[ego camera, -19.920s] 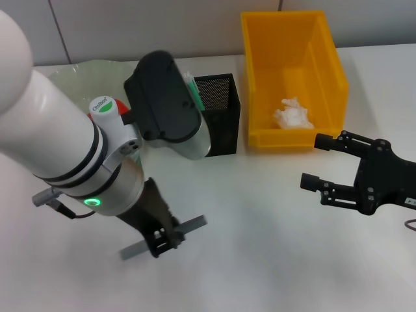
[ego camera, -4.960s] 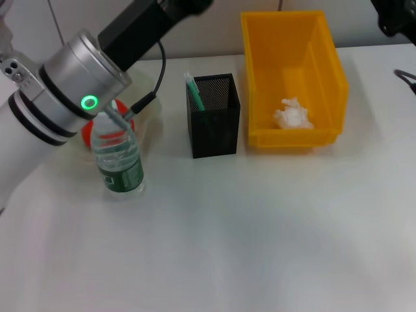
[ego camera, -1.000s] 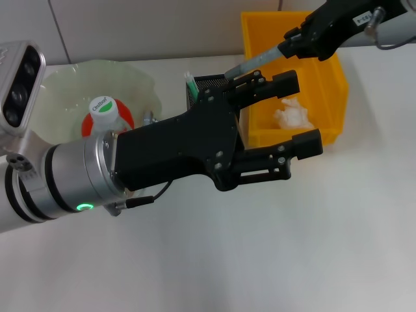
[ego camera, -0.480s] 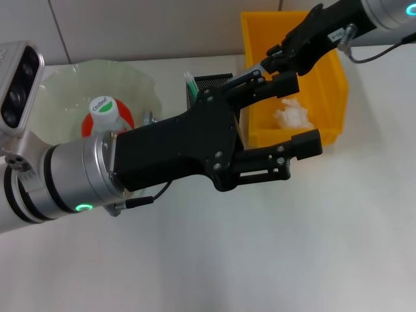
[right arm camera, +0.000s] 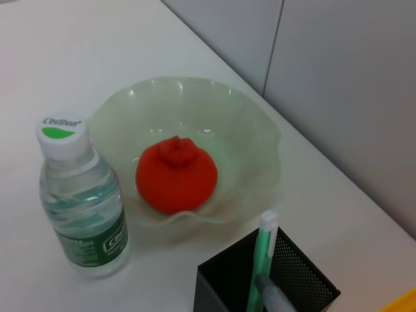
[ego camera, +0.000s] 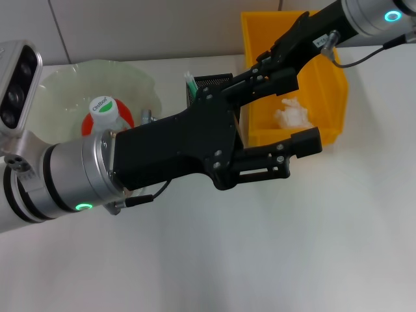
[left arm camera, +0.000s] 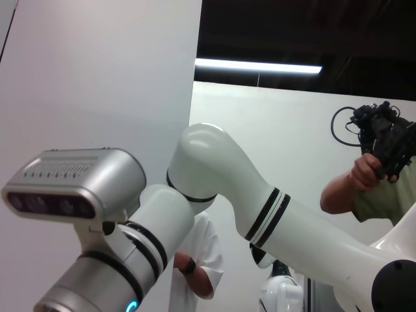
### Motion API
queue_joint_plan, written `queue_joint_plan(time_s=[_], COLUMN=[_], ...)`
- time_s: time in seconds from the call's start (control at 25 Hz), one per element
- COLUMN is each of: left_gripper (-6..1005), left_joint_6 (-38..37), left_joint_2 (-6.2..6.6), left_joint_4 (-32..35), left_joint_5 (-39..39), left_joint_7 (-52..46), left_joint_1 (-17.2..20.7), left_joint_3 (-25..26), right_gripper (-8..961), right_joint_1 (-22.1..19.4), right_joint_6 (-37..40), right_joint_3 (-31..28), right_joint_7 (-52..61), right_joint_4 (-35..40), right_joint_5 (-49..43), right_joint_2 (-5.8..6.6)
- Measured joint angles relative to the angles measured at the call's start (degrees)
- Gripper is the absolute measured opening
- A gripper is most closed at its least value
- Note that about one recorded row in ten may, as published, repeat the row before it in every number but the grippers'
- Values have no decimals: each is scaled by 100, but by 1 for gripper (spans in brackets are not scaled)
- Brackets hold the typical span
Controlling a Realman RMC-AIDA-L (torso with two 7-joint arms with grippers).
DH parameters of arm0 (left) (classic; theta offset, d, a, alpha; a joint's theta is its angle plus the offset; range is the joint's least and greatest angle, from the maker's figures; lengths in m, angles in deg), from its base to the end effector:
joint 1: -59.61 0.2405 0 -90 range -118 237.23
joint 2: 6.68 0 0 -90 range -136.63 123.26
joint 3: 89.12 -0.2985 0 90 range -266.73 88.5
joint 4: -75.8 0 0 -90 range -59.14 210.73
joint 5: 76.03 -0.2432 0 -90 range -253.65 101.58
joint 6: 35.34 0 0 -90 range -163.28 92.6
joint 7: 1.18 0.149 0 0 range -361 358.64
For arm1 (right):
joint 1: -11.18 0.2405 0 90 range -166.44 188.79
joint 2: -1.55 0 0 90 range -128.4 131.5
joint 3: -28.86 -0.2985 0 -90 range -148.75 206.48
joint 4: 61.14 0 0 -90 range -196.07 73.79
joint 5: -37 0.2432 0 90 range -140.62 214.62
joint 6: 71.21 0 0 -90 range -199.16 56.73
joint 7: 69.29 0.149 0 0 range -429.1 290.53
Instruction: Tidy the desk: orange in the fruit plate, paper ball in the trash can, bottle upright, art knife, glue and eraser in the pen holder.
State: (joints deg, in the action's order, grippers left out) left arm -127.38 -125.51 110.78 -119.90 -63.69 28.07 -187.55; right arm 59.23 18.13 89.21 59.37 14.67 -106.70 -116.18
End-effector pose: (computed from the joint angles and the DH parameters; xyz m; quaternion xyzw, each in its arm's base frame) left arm -0.1588 0.3401 -0.0860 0.8535 0.0409 0.5189 0.0264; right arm 0.1223 0.4718 0.0427 -0.9589 0.1772 -0.0530 0.2151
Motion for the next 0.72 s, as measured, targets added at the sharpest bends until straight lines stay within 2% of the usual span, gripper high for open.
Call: queue_joint_plan(time_s=[0.72], left_gripper=[824], left_joint_6=[8], left_joint_2=[-1], left_joint_4=[0], left_joint_5=[11], left_joint_7=[73], left_joint_1=[0], left_joint_3=[27], right_gripper=[141], right_joint_1=[183], right_joint_6=[-283], right_joint_3=[-7], right_joint_7=[-164], right_joint_4=[-629], right_joint_5=[1], right_joint_2=[-39])
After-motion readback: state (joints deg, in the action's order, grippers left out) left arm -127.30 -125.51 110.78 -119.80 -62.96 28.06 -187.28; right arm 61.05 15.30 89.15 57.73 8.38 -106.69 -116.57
